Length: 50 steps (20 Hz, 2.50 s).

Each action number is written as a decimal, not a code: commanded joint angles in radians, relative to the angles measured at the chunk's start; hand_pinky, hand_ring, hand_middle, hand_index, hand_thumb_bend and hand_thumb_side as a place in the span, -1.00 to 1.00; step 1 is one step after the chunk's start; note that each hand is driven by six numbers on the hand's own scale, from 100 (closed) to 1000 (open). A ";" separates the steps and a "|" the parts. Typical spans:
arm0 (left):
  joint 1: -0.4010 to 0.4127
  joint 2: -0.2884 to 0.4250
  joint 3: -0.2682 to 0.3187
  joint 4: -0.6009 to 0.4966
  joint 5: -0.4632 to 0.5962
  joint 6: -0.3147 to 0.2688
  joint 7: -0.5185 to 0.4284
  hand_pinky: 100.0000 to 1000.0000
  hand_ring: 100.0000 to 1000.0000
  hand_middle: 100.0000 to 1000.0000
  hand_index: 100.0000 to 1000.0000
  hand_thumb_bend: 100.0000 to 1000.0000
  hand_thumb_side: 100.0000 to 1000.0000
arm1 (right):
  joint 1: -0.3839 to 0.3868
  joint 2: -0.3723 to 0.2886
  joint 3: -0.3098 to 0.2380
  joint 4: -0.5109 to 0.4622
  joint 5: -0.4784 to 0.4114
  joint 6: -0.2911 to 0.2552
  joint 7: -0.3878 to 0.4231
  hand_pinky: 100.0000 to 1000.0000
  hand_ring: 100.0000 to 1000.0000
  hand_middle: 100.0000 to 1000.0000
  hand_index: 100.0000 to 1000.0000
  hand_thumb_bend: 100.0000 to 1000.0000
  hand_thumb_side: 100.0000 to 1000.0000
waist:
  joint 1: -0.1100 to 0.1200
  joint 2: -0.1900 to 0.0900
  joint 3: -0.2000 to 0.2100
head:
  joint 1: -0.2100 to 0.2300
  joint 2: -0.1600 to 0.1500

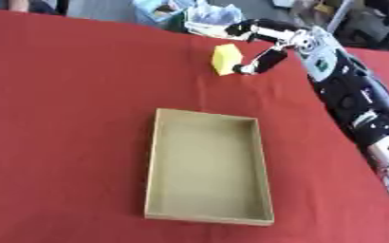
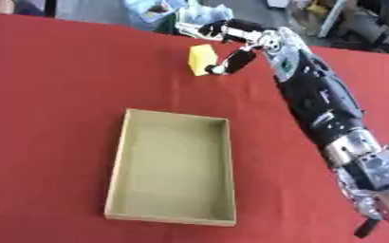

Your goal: Pick up objects on the table and place them in the box.

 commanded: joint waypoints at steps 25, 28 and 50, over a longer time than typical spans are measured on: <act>-0.009 0.000 0.000 -0.023 -0.003 -0.013 -0.018 0.35 0.18 0.08 0.41 -1.00 0.51 | -0.016 -0.040 -0.020 0.013 0.094 -0.006 -0.054 0.66 0.91 0.79 0.96 -0.46 -0.64 | 0.029 0.006 0.023 | -0.045 -0.035; -0.009 -0.001 0.000 -0.022 -0.003 -0.013 -0.019 0.35 0.18 0.08 0.41 -1.00 0.51 | -0.016 -0.037 -0.020 0.018 0.100 -0.008 -0.056 0.66 0.91 0.80 0.96 -0.47 -0.64 | 0.030 0.008 0.023 | -0.048 -0.038; -0.007 -0.006 0.004 -0.020 -0.005 -0.009 -0.018 0.36 0.18 0.08 0.41 -1.00 0.52 | -0.015 -0.043 0.004 -0.062 0.059 -0.058 -0.125 0.60 0.77 0.38 0.34 -0.76 -0.59 | 0.035 0.009 -0.022 | -0.052 -0.034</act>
